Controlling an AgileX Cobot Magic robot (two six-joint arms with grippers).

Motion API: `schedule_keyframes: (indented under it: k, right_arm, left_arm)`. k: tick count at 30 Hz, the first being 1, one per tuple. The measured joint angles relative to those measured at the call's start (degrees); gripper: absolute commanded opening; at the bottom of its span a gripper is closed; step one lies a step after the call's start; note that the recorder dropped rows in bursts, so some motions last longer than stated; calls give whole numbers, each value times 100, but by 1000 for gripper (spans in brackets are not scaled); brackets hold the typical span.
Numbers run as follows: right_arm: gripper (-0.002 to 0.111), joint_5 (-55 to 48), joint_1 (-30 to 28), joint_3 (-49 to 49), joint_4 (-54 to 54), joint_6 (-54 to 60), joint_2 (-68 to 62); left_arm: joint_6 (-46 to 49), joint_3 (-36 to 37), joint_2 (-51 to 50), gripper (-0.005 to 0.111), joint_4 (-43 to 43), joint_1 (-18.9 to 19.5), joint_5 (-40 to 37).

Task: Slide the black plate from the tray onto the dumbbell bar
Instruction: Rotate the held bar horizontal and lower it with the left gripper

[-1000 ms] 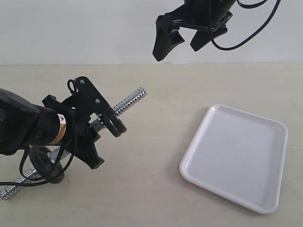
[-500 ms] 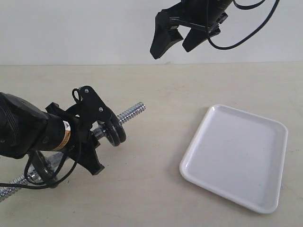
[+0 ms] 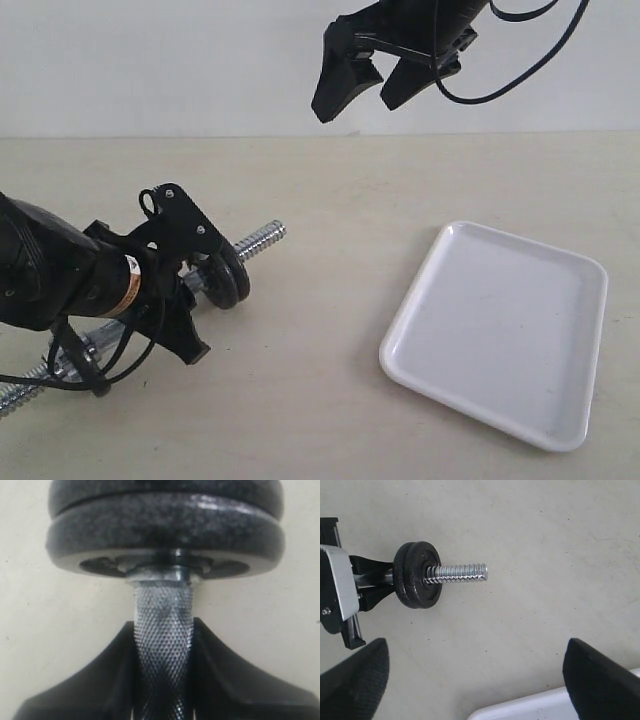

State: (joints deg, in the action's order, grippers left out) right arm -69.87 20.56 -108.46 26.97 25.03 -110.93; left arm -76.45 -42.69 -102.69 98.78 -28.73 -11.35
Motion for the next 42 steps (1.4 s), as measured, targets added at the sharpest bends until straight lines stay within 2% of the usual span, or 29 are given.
schedule_keyframes:
  k: [22, 42]
  right_arm:
    - [82, 0, 0, 0, -11, -88, 0]
    - [82, 0, 0, 0, -11, -177, 0]
  left_arm:
    - [-176, -441, -332, 4, -333, 194, -103]
    - [-470, -1362, -757, 4, -582, 194, 567]
